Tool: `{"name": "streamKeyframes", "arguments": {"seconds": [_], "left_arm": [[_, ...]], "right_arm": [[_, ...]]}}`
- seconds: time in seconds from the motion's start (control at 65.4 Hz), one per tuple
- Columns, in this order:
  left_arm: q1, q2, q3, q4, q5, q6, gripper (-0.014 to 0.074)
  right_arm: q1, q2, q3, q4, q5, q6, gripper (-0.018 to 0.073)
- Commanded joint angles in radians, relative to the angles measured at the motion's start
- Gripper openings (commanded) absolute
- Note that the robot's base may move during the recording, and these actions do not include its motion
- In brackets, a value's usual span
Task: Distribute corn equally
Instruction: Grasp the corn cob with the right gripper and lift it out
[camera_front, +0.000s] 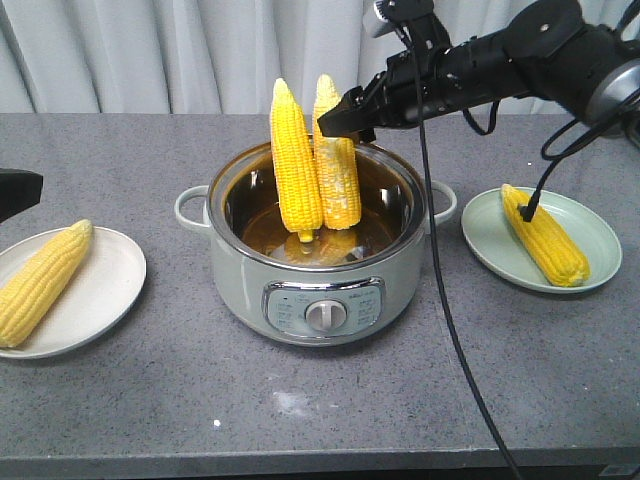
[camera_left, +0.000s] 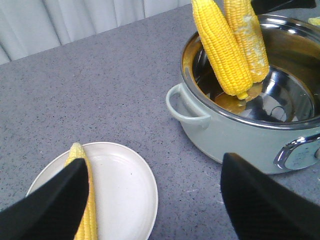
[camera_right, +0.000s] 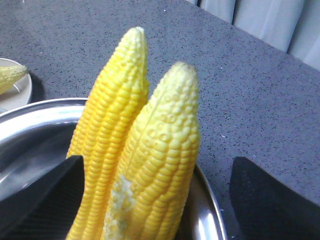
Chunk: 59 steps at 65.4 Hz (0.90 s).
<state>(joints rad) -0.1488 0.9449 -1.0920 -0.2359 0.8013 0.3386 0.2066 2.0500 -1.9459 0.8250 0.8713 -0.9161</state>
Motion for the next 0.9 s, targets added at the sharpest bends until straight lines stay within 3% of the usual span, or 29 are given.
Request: {"name": "streamKeyframes", "arguments": {"seconds": [0.0,0.336,0.688,0.887], "left_arm": [[-0.001,-0.008,-0.023,-0.024,-0.062,-0.001,0.0533],[-0.001,-0.008,-0.023,-0.024,-0.062,-0.001,0.0533],[-0.001,-0.008,-0.023,-0.024,-0.062,-0.002,0.0533],[-0.001,-0.008,-0.023,-0.024,-0.062,-0.002,0.0533]], "right_arm": [[-0.001,-0.037,-0.035,0.082,-0.052,-0.015,0.0581],[-0.001,0.014,-0.035,0.195,-0.070,-0.080,0.0547],[-0.001,0.014,-0.035,0.196,-0.047,-0.097,0.0239],[-0.001,0.011,-0.035,0.196,-0.035,-0.094,0.0208]]}}
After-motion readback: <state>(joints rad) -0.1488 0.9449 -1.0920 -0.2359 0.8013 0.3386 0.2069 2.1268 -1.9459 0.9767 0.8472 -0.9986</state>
